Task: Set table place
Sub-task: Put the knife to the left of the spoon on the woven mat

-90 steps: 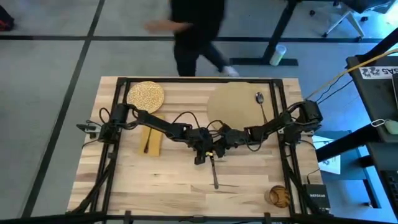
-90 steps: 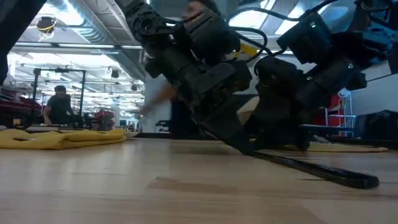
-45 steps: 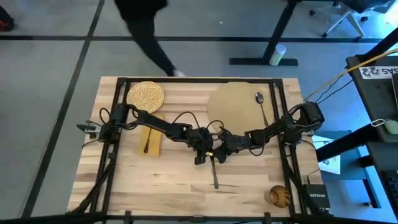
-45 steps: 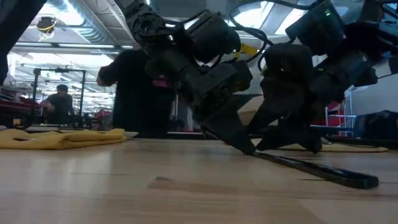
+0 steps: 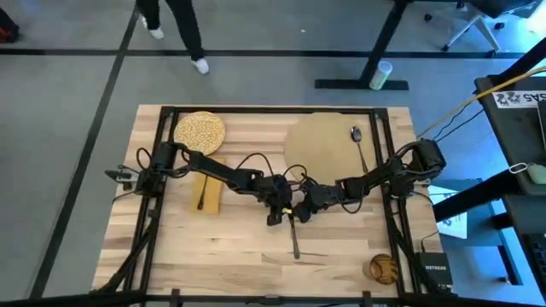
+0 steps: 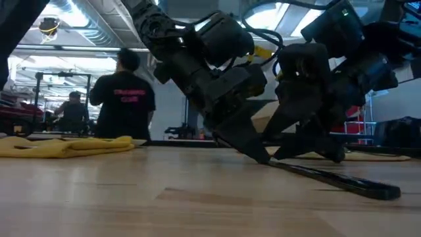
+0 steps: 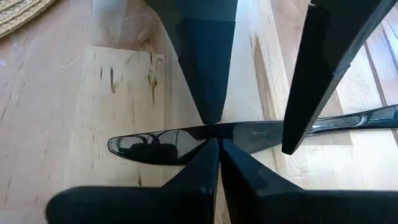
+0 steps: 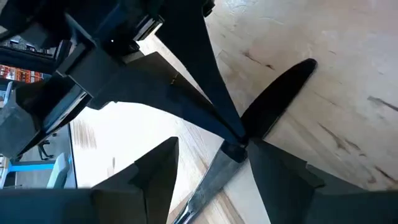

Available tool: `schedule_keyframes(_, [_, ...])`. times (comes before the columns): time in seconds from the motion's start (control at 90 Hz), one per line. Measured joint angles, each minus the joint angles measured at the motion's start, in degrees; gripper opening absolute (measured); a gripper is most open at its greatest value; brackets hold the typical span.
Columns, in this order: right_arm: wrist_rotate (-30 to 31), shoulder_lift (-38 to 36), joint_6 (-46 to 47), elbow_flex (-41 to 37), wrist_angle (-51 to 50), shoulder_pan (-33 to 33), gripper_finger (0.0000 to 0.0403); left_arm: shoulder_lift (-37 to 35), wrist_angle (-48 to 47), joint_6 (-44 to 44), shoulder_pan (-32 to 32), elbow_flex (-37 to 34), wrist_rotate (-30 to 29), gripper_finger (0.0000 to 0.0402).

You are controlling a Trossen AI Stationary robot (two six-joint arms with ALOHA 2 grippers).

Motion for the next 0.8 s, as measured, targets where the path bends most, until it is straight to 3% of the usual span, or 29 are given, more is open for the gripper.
schedule_keyframes(0.311, [0.26, -0.02, 0.69, 0.02, -0.10, -2.29, 0.0188, 0.00, 0.02, -1.61, -0.04, 0.00, 0.31, 0.0000])
schedule_keyframes(0.544, [6.46, -0.02, -3.65, 0.04, -1.17, -2.95, 0.0188, 0.00, -0.02, -2.13, -0.09, 0.00, 0.29, 0.0000])
schedule_keyframes(0.8, [8.15, -0.02, -5.76, 0.06, -2.49, -3.23, 0.0188, 0.00, -0.04, -2.64, -0.11, 0.00, 0.31, 0.0000])
